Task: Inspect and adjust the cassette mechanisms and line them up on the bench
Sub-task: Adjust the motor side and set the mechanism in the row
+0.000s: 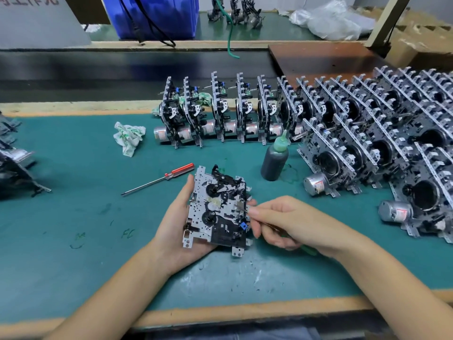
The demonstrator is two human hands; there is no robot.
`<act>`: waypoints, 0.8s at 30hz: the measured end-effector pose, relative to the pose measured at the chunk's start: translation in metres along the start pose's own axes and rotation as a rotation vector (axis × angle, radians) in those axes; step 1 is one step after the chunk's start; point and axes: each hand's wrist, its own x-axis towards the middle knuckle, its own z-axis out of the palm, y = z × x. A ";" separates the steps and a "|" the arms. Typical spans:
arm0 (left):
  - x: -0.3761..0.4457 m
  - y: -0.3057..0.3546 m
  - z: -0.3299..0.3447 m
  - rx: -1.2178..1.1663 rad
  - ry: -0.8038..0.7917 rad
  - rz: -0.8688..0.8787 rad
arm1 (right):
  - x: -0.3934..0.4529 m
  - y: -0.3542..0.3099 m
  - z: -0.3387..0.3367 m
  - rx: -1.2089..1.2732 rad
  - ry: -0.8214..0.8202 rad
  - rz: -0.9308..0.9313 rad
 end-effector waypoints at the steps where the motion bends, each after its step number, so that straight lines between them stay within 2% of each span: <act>1: 0.000 0.000 0.000 -0.002 -0.005 0.001 | 0.001 0.000 0.000 -0.002 -0.002 0.007; 11: -0.001 -0.001 0.004 0.023 -0.013 0.031 | 0.005 0.005 0.004 0.023 -0.040 0.091; 18: -0.001 -0.002 0.008 0.038 -0.010 0.048 | 0.002 0.004 0.009 -0.027 0.021 0.084; 24: -0.001 -0.002 0.008 0.071 0.017 0.058 | 0.002 0.006 0.012 0.058 -0.025 0.138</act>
